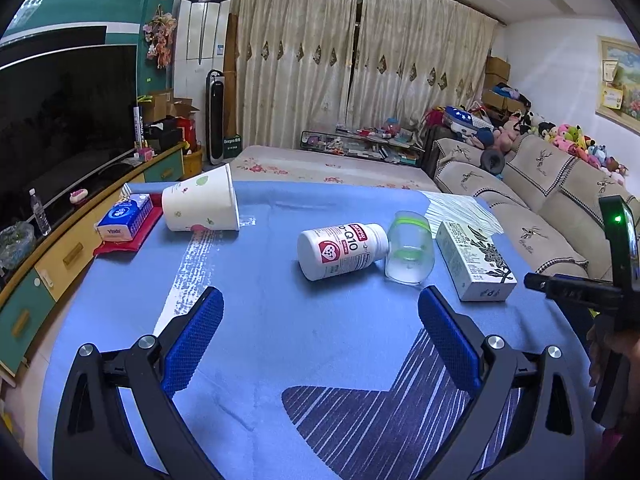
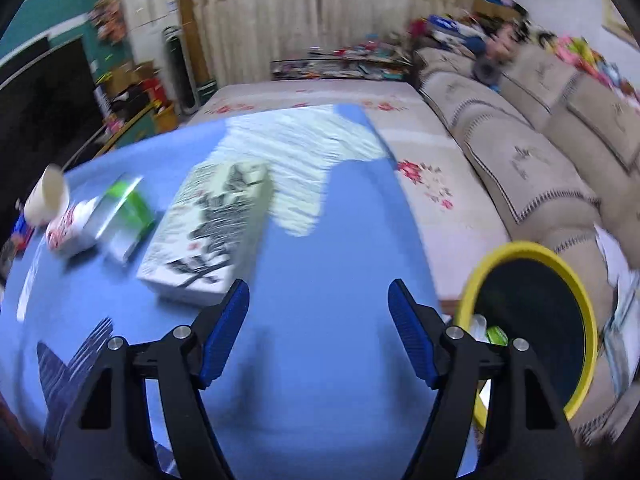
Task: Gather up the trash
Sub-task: 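Move the right gripper to the white tea box and grasp it, then carry the tea box over the bin and release it with the right gripper, then lower the left gripper onto the clear green-banded cup and grasp it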
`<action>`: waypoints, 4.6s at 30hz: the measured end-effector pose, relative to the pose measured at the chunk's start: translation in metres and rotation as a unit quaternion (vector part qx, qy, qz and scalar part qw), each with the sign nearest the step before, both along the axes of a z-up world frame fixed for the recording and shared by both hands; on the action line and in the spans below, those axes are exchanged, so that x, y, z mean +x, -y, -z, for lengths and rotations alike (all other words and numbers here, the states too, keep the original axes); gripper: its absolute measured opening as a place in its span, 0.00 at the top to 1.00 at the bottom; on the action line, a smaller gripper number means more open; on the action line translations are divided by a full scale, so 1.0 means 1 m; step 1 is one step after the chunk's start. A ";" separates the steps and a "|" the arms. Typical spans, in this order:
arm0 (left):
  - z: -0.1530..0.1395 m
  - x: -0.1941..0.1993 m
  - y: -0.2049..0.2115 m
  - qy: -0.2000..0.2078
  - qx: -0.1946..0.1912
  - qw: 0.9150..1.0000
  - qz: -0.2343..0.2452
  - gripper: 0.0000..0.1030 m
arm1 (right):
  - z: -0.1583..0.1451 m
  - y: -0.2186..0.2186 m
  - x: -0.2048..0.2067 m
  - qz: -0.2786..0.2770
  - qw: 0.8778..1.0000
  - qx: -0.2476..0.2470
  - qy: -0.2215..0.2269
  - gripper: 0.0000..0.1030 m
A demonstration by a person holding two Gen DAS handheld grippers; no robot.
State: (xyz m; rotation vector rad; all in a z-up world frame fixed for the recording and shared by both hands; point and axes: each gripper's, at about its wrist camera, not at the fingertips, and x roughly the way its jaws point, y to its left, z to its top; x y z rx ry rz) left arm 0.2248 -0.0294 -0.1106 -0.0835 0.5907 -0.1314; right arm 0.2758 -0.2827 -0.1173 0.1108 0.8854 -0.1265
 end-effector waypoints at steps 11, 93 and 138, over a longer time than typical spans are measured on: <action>0.005 0.001 0.004 -0.003 0.004 1.000 0.003 0.06 | 0.001 -0.079 0.014 -0.070 0.997 -0.017 0.033 0.20; 0.009 0.000 0.021 -0.021 0.010 0.999 0.034 0.06 | -0.011 0.143 -0.103 0.156 0.984 0.028 0.079 0.26; 0.034 0.185 0.167 -0.158 0.133 0.970 0.129 0.35 | 0.013 0.150 -0.097 0.140 0.985 0.081 0.067 0.26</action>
